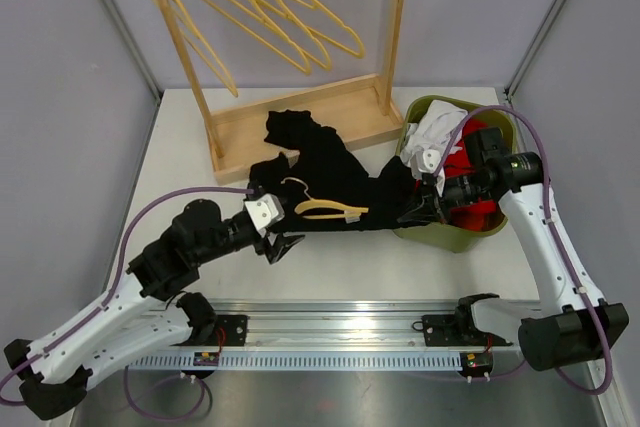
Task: Remove the t-shirt from the hanger
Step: Remove the tshirt from the hanger
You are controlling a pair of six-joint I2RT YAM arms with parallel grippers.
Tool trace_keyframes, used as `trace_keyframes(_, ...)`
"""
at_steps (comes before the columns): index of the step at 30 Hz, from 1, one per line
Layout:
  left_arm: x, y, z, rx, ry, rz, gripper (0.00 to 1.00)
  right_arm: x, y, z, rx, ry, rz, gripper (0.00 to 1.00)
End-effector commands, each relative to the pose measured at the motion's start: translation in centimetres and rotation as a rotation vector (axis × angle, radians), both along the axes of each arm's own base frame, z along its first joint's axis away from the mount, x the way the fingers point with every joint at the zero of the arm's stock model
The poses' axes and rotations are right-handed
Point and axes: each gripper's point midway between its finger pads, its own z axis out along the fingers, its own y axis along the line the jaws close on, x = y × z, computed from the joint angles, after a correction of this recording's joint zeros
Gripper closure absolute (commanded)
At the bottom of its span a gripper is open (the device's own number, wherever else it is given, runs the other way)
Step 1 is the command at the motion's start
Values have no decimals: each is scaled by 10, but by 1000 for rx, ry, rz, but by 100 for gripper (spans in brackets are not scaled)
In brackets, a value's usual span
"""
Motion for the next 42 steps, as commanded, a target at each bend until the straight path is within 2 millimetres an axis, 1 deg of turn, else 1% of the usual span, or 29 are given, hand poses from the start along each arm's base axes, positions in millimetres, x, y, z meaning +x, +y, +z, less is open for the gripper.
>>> trace_keyframes(1, -2, 2, 38, -47, -98, -27, 18, -38, 15, 24, 68, 91, 86, 100)
trace_keyframes(2, -2, 5, 38, -46, -100, -15, 18, -37, 18, 27, 71, 83, 98, 100)
trace_keyframes(4, -6, 9, 46, -82, -125, -13, 19, -41, 24, 31, 78, 81, 134, 100)
trace_keyframes(5, -7, 11, 43, -85, -123, -13, 19, -40, 27, 33, 79, 82, 149, 100)
trace_keyframes(6, -10, 13, 46, -101, -135, -14, 20, -44, 32, 34, 84, 90, 178, 100)
trace_keyframes(9, -15, 17, 45, -107, -138, -25, 26, -47, 41, 37, 93, 99, 226, 100)
trace_keyframes(10, -20, 16, 47, -115, -137, -46, 31, -47, 43, 39, 98, 103, 234, 100)
trace_keyframes(13, -28, 14, 49, -132, -131, -86, 37, -47, 49, 44, 111, 104, 260, 100)
trace_keyframes(14, -30, 13, 48, -131, -128, -96, 42, -46, 50, 47, 113, 101, 263, 100)
trace_keyframes(15, -32, 13, 47, -127, -121, -105, 44, -46, 52, 49, 122, 104, 268, 100)
trace_keyframes(19, -46, 8, 43, -118, -86, -182, 45, -42, 55, 53, 131, 109, 271, 100)
trace_keyframes(20, -46, 8, 41, -112, -78, -186, 45, -41, 55, 53, 130, 114, 272, 100)
trace_keyframes(23, -45, 7, 35, -96, -61, -181, 52, -39, 57, 53, 130, 123, 277, 100)
trace_keyframes(24, -44, 8, 35, -97, -63, -175, 57, -38, 57, 53, 132, 119, 278, 100)
trace_keyframes(25, -42, 8, 34, -96, -66, -166, 60, -37, 58, 52, 129, 123, 281, 100)
trace_keyframes(26, -42, 9, 36, -105, -77, -164, 62, -37, 58, 52, 127, 128, 283, 100)
trace_keyframes(27, -41, 9, 41, -122, -90, -157, 66, -37, 58, 51, 127, 128, 283, 100)
trace_keyframes(29, -41, 8, 43, -134, -96, -158, 70, -36, 59, 49, 123, 137, 286, 100)
trace_keyframes(32, -40, 6, 44, -137, -96, -161, 72, -35, 60, 47, 123, 147, 285, 100)
trace_keyframes(37, -40, -2, 33, -107, -56, -192, 72, -32, 63, 53, 136, 150, 293, 100)
trace_keyframes(39, -41, -5, 32, -106, -47, -208, 74, -32, 64, 54, 138, 159, 298, 100)
trace_keyframes(40, -41, -6, 31, -103, -43, -212, 76, -30, 64, 54, 139, 161, 298, 100)
trace_keyframes(41, -41, -7, 32, -107, -45, -215, 83, -30, 65, 53, 137, 164, 300, 100)
trace_keyframes(42, -41, -7, 32, -108, -45, -217, 88, -28, 65, 53, 135, 167, 298, 100)
